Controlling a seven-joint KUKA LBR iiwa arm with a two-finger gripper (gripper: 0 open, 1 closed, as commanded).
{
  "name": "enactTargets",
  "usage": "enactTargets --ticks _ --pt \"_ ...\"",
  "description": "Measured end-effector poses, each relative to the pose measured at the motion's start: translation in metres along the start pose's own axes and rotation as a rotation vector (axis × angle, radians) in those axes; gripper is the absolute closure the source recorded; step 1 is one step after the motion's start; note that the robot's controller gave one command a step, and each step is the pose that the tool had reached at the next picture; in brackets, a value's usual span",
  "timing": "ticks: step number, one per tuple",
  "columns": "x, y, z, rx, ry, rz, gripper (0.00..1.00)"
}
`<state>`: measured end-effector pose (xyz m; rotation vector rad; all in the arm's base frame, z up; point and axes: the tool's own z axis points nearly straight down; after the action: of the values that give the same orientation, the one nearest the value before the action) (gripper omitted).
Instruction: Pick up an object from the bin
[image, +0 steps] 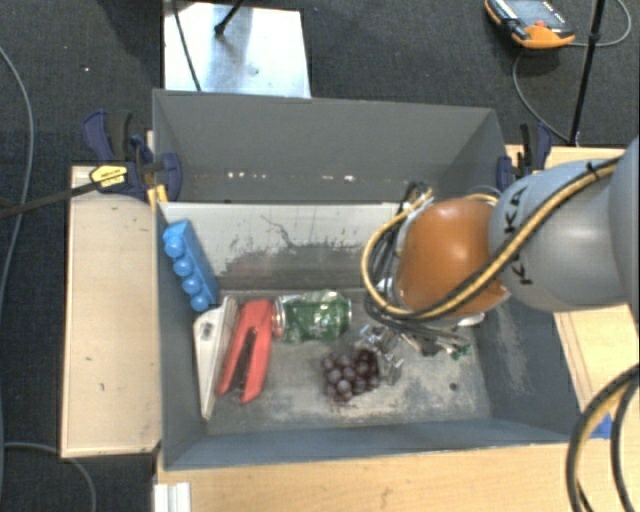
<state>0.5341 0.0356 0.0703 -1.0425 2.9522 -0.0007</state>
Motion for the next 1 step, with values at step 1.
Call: enactTargets --ticks 1 --pt "0.0 0.0 0.0 0.0 0.0 0.0 1.0"
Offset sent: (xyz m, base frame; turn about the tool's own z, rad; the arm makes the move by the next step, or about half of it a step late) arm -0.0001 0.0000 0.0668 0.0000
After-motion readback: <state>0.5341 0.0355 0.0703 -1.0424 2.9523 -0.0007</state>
